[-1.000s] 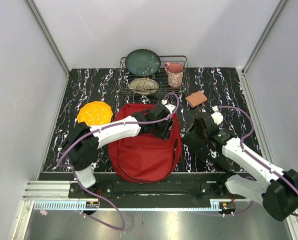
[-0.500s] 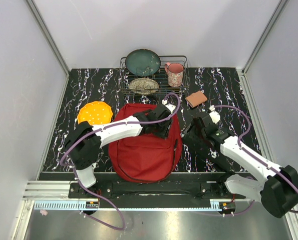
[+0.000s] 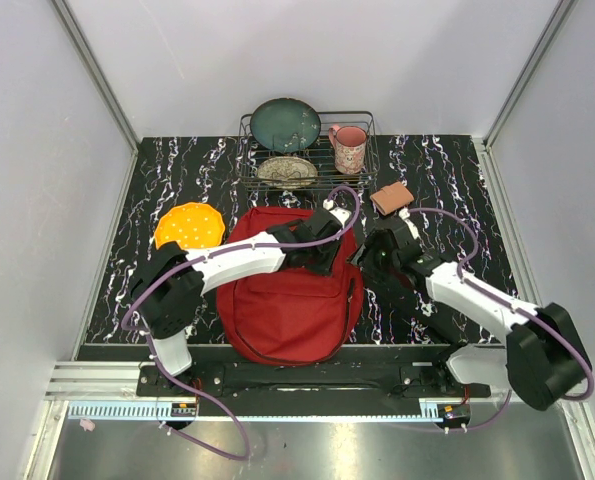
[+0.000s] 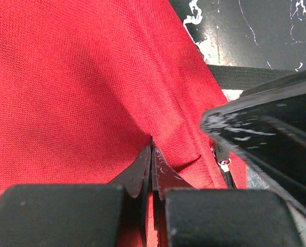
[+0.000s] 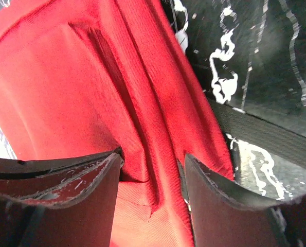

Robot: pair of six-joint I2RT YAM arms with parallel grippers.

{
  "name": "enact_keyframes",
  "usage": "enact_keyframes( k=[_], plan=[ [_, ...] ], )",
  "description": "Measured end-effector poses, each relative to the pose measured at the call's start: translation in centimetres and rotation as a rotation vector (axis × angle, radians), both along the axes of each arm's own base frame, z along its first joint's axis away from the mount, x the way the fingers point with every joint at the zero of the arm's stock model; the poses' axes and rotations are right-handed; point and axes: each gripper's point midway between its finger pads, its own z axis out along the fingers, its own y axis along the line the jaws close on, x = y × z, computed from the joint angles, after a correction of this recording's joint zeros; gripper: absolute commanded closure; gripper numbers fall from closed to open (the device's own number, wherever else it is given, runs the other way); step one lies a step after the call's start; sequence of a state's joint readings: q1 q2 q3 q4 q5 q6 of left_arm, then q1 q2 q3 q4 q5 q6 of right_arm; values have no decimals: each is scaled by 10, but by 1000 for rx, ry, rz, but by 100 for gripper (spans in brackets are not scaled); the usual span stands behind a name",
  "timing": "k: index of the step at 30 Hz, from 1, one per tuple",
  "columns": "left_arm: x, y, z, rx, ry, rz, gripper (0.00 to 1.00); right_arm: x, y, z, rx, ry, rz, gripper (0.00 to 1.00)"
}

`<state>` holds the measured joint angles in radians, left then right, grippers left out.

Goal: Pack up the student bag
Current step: Unzip the student bag at the center of the board.

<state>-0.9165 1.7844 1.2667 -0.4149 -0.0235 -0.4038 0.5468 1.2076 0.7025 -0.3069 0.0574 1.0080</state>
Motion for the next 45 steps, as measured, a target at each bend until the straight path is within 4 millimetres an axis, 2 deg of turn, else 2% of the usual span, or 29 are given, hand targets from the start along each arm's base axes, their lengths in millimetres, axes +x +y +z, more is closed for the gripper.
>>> enact_keyframes(
  k=[5, 10, 11, 13, 14, 15, 18, 24, 29, 32, 36, 38, 41, 42, 43, 44, 45],
  plan=[
    [0, 2, 2, -8, -11, 4, 100, 2, 21, -19, 54, 62, 52, 45],
    [-1, 6, 6, -11, -23, 9, 100, 6, 35, -25, 102, 77, 89, 50],
    [-1, 6, 7, -13, -25, 10, 100, 6, 37, -27, 105, 83, 95, 61],
    [-1, 7, 10, -15, -30, 12, 100, 6, 41, -31, 112, 96, 110, 73],
    [-2, 8, 11, -17, -33, 12, 100, 7, 43, -33, 115, 103, 114, 85],
    [-2, 8, 12, -17, -34, 13, 100, 7, 44, -34, 116, 105, 119, 92],
    [-1, 9, 15, -21, -41, 15, 100, 7, 47, -32, 129, 100, 128, 100],
    [1, 17, 21, -7, -72, 31, 100, 9, 40, -22, 104, 56, 124, 100],
    [3, 42, 17, 40, -90, 71, 100, 15, 34, -12, 61, 23, 116, 100],
    [9, 79, 17, 58, -97, 138, 100, 19, 33, -10, 48, 17, 119, 100],
    [20, 152, 14, 115, -97, 297, 100, 34, 22, -9, 25, 17, 98, 100],
    [21, 178, 14, 143, -91, 367, 100, 45, 14, -9, 18, 15, 79, 100],
    [25, 190, 20, 124, -88, 435, 100, 59, 8, -4, 14, 5, 76, 98],
    [25, 190, 21, 116, -90, 438, 100, 62, 7, -2, 11, 4, 86, 85],
    [25, 189, 23, 104, -91, 435, 96, 64, 7, -1, 8, 3, 97, 75],
    [24, 188, 24, 92, -90, 430, 79, 67, 8, 1, 6, 6, 113, 67],
    [23, 188, 24, 85, -91, 424, 69, 72, 8, 3, 0, 4, 125, 55]
  ],
)
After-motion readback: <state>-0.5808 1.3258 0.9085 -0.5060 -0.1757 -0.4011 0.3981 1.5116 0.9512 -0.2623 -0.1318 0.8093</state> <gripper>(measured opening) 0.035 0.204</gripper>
